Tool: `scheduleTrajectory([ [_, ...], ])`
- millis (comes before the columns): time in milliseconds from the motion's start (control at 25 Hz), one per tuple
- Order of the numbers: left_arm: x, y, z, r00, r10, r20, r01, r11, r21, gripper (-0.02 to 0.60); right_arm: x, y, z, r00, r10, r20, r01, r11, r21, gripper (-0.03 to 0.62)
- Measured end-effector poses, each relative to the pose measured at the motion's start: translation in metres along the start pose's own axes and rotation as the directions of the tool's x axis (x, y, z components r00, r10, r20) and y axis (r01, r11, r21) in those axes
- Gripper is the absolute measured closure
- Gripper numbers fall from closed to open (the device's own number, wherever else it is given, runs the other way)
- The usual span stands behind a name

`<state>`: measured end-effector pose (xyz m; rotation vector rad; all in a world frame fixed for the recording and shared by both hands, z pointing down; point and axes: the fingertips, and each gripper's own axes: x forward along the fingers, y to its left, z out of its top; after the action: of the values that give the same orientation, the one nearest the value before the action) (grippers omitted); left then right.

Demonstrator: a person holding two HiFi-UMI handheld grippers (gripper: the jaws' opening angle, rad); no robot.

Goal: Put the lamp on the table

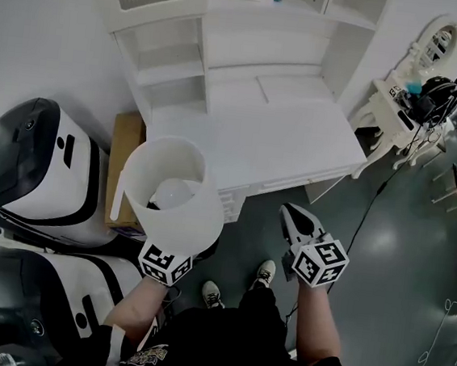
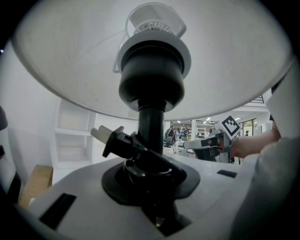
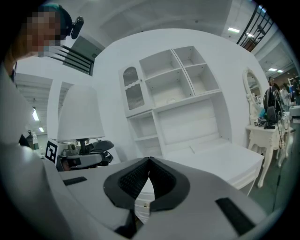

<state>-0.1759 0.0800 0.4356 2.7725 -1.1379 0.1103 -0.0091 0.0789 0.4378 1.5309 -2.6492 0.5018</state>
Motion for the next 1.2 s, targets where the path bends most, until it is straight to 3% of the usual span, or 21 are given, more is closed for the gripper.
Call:
scheduleTrajectory([
  [600,0.045,0.010,0.010,0.992,0.121,0.025,-0.120,0.992,-0.028,0.488,0.039,-0.053,0.022,0.992,0.118,-0.045,-0.119,0.993,-0.011,0.569],
  [1200,0.101,0.005,0.012,0.981,0.191,0.027,-0.190,0.981,-0.028,0.488,0.061,-0.108,0.041,0.980,0.191,-0.055,-0.192,0.981,-0.023,0.569],
])
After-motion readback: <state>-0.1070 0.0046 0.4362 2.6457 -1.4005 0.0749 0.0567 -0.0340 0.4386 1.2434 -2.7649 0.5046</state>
